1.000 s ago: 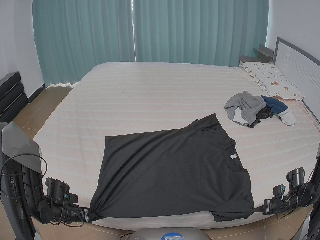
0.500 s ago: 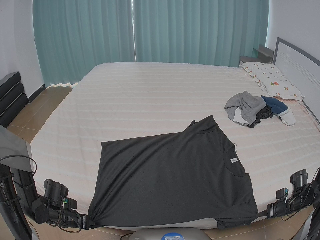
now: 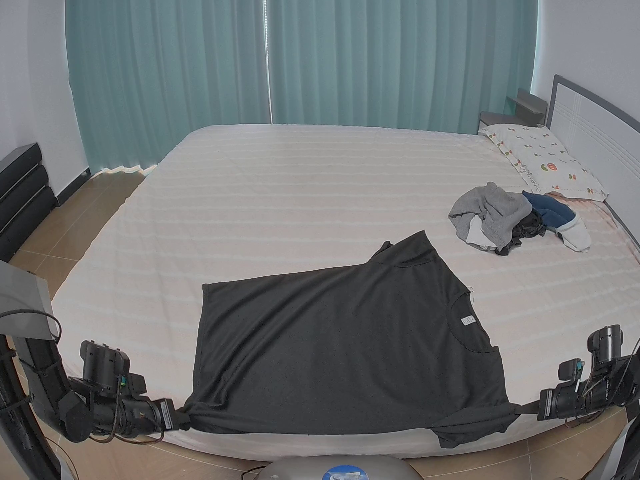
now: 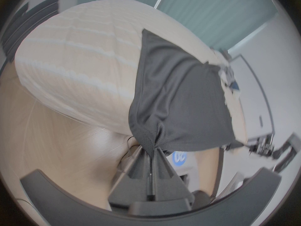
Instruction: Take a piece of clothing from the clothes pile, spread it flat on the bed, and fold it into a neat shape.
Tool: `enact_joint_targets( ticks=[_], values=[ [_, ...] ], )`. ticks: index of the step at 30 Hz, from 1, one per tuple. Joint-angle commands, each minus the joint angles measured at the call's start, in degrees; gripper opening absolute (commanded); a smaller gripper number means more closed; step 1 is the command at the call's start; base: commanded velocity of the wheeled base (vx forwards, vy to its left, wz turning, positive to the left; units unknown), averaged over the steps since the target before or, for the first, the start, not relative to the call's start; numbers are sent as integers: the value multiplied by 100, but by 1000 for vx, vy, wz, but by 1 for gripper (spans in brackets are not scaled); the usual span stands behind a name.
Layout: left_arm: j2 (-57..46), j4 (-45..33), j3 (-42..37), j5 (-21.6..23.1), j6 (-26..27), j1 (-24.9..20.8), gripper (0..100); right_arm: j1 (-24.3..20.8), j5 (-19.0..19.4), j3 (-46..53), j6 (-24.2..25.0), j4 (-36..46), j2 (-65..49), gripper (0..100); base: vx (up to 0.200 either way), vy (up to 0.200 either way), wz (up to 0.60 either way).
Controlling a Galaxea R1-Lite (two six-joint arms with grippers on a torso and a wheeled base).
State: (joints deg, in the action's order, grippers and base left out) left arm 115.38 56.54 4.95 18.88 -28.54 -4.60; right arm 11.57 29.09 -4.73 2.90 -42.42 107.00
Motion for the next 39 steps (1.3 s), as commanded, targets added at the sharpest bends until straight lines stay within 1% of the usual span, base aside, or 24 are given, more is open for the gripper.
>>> enact_joint_targets(
  ticks=[1,4,6,7,9,10,16,21,26,32,34,36,39],
  values=[
    [-332,103,841,-34,-1066,-24,0,-252,-35,-810,650,-20,-118,0,0,0,0],
    [-280,103,999,-254,-1374,-24,0,-357,-70,-1188,1019,-20,-135,0,0,0,0],
    [-280,120,1017,-289,-1391,-24,0,-357,-70,-1232,1046,-20,-135,0,0,0,0],
    [-236,129,1149,-544,-1453,-24,0,-392,-193,-1575,1274,-20,-118,0,0,0,0],
    [-236,129,1157,-552,-1453,-24,0,-392,-202,-1592,1283,-20,-118,0,0,0,0],
    [-201,138,1254,-623,-1655,-24,0,-480,-325,-1812,1459,-20,-82,0,0,0,0],
    [-192,103,1395,-649,-1927,-24,0,-630,-342,-1865,1503,-29,-65,0,0,0,0],
    [-69,94,1386,-693,-1936,-24,0,-665,-342,-1944,1512,-56,-30,0,0,0,0],
    [353,103,1650,-816,-1945,-33,0,-673,-386,-2278,1512,-56,199,0,0,0,0],
    [749,103,2045,-983,-1963,-33,0,-779,-659,-2726,1529,-64,867,0,0,0,0],
    [872,129,2203,-1080,-1998,-33,0,-788,-676,-2928,1582,-64,1060,0,0,0,0],
    [986,147,2414,-1194,-2209,-41,0,-797,-685,-3122,1714,-64,1227,0,0,0,0],
    [1048,120,2599,-1229,-2516,-156,0,-858,-703,-3289,1890,-73,1438,0,0,0,0]
  ],
)
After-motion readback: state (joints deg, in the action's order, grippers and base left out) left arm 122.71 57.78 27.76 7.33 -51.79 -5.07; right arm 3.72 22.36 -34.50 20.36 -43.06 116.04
